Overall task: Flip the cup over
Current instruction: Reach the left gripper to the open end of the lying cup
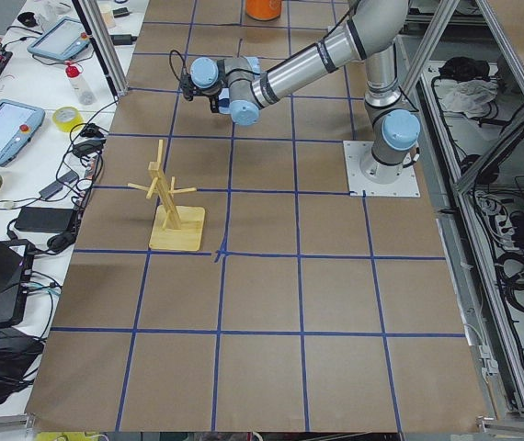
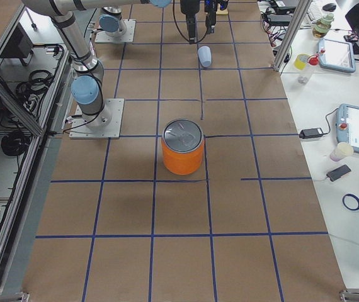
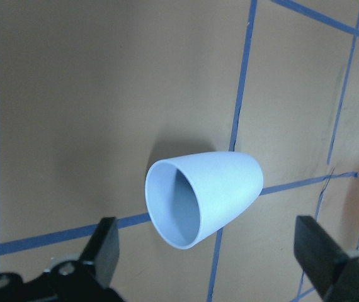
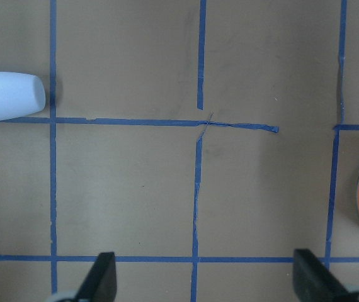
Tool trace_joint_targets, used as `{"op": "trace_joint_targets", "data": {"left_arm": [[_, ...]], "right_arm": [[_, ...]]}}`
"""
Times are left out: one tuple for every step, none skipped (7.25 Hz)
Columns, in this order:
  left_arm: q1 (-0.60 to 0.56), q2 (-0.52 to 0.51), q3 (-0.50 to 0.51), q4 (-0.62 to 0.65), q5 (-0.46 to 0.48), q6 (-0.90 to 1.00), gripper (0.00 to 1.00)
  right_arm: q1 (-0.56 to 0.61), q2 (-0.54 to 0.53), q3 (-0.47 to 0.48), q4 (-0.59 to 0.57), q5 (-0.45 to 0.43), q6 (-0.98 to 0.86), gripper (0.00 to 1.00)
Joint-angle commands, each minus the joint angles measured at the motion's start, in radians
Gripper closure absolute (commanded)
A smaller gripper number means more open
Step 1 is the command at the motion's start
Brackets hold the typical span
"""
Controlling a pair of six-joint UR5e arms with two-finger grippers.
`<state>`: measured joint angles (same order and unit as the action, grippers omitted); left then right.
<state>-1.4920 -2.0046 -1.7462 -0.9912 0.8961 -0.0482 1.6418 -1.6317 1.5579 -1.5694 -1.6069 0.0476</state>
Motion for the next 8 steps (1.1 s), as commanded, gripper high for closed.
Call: {"op": "trace_joint_targets", "data": {"left_arm": [[-0.053, -0.060, -0.013, 0.133, -0.010, -0.116, 0.00], [-0.054, -0.075, -0.015, 0.146, -0.009, -0.116, 0.00], [-0.054, -0.089, -0.018, 0.158, -0.009, -0.117, 0.00], [-0.059, -0.089, -0.027, 0.163, -0.011, -0.127, 0.00], [-0.065, -0.088, -0.045, 0.164, -0.011, -0.139, 0.00], [-0.065, -0.086, -0.053, 0.164, -0.011, -0.140, 0.00], [-0.065, -0.085, -0.065, 0.163, -0.049, -0.171, 0.00], [-0.065, -0.082, -0.078, 0.164, -0.096, -0.182, 0.00]], "right_arm": [[0.001, 0.000, 0.001, 0.002, 0.002, 0.018, 0.00], [0.001, 0.000, 0.001, -0.001, 0.005, 0.018, 0.00], [0.003, -0.002, 0.001, -0.001, 0.007, 0.015, 0.00], [0.003, 0.000, 0.001, 0.000, 0.007, 0.014, 0.00], [0.003, -0.002, 0.001, 0.000, 0.007, 0.015, 0.00], [0.003, -0.002, 0.002, 0.002, 0.007, 0.015, 0.00], [0.003, -0.002, 0.002, 0.000, 0.007, 0.015, 0.00], [0.003, -0.002, 0.001, 0.002, 0.007, 0.017, 0.00]]}}
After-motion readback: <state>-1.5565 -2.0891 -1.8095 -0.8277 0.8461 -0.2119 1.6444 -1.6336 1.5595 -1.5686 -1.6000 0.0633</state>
